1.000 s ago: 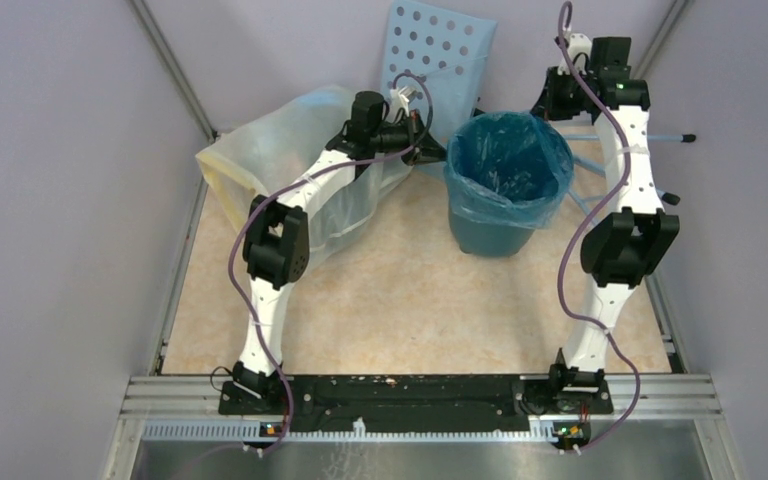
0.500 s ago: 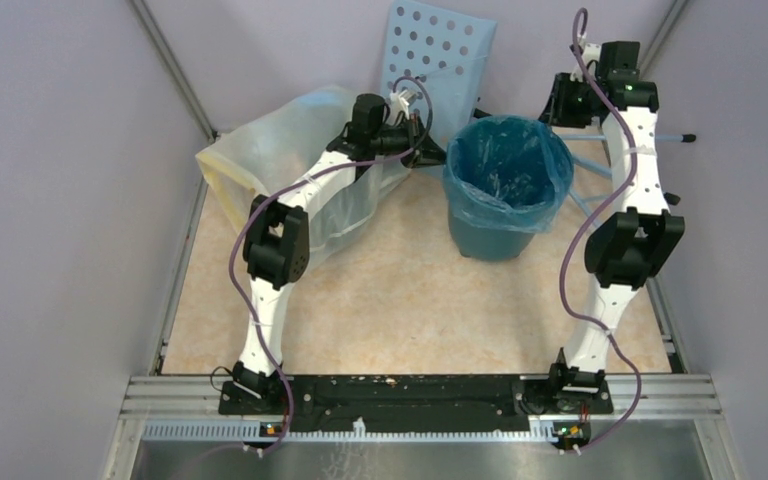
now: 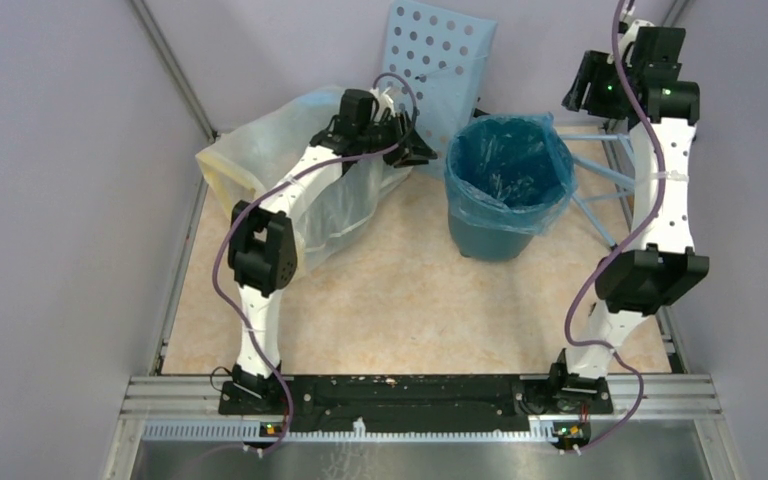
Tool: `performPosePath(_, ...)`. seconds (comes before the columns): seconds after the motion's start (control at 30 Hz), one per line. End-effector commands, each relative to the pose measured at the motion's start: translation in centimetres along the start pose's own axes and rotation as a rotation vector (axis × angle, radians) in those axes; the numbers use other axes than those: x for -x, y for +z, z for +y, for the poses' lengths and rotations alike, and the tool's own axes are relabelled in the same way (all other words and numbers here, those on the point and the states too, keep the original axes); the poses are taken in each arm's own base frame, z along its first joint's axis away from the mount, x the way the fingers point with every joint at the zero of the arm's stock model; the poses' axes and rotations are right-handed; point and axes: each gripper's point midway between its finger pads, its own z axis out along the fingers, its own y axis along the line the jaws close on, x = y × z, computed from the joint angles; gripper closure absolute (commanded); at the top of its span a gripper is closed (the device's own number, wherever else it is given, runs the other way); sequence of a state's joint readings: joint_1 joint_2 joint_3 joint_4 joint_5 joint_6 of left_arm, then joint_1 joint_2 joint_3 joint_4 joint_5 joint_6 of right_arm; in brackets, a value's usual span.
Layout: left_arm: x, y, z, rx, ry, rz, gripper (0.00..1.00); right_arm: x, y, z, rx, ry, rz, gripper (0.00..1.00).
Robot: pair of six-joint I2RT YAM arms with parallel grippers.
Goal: Put the trash bags into the trash bin
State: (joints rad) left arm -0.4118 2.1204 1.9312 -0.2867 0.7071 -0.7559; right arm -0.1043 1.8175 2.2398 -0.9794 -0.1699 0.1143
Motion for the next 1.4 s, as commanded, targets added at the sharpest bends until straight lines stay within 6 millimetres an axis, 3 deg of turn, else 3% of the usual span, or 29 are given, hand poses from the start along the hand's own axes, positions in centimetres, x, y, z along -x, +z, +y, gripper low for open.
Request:
performPosePath(0.0,2.7,-4.5,-3.6,0.077,0.111,-0.156,0.52,0.7,-4.4,2.4,-0.053,-0.072,-0.064,0.38)
performPosePath(0.1,2.8,-5.0,-6.0,0.059,0.182,-0.195,0.46,-1.4,-5.5,4.6,-0.053,-0.154,-0.031,0.38)
performPosePath(0.27,3.0,-4.2,-9.1,0.084,0.337,-0.199,0.37,-5.2,-6.1,5.2,-0.058,-0.185,0.067,0.45)
performPosePath(0.57,2.3,-2.3,-9.9,0.2,0.499,-0.199,0.33,-8.0,-6.6,4.4,-0.102,-0.231,0.148,0.51)
performPosePath(0.63,2.0,-1.9,-9.6,0.222,0.52,-0.191,0.33,-8.2,-6.7,4.2,-0.11,-0.235,0.156,0.59)
performPosePath(0.73,1.6,-1.6,-8.9,0.251,0.535,-0.177,0.33,-8.2,-6.9,3.7,-0.141,-0.233,0.159,0.84)
performPosePath(0.8,1.5,-1.4,-8.6,0.262,0.537,-0.17,0.34,-8.1,-7.1,3.4,-0.159,-0.229,0.153,0.95)
performPosePath(1.13,0.3,-0.4,-7.8,0.242,0.498,-0.121,0.52,-6.9,-7.3,2.2,-0.195,-0.139,0.099,1.0)
performPosePath(1.37,-0.1,-0.2,-8.4,0.214,0.491,-0.109,0.71,-7.2,-6.8,-0.9,-0.192,0.041,0.111,1.0)
